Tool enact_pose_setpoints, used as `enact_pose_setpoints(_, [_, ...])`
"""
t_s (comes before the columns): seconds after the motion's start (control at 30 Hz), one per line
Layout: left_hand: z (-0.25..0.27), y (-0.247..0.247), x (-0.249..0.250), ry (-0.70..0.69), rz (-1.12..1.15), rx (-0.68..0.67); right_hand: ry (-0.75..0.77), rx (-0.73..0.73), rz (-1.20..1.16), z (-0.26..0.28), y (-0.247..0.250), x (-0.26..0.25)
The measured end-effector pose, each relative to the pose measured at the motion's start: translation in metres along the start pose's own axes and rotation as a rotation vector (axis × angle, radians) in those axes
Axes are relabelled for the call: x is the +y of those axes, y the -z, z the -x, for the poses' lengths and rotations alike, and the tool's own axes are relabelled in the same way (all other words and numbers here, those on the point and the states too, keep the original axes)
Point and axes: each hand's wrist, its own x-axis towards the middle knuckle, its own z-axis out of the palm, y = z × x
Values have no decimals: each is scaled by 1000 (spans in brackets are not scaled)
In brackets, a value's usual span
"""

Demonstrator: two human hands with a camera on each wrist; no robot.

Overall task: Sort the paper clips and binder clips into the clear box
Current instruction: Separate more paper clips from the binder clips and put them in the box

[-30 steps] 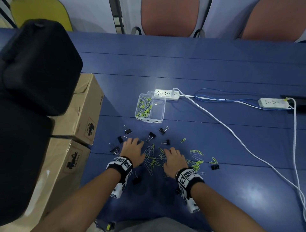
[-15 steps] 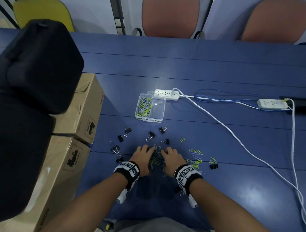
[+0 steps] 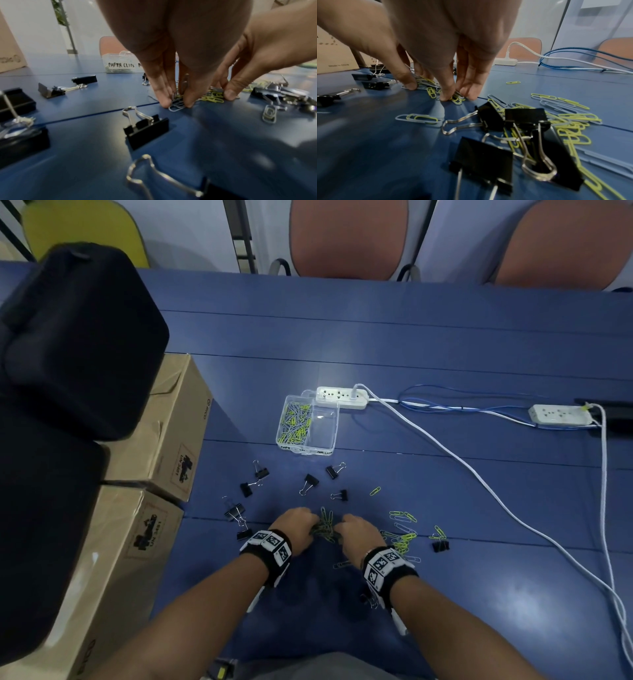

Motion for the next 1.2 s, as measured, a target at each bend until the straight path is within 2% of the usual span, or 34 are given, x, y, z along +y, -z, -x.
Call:
enact_pose_setpoints(0.2, [-2, 2, 4, 5, -30, -8, -4, -2, 16, -1, -2, -6])
enact_pose_setpoints(0.4, [3, 11, -4, 115, 232, 63, -25, -21, -38, 0, 4, -1])
enact_pose_setpoints(0.6, [13, 26, -15, 176, 491, 134, -102, 1, -302, 2, 12, 19])
enact_pose_setpoints(0.8, [10, 56, -30, 171, 662, 85, -127, 50, -456, 4, 18, 33])
enact_pose_setpoints(1.0, [-5, 99, -40, 168, 752, 198, -154, 87, -526, 1, 25, 38])
enact_pose_setpoints(1.2, [-48, 140, -61, 236, 756, 371, -150, 139, -587, -10, 34, 35])
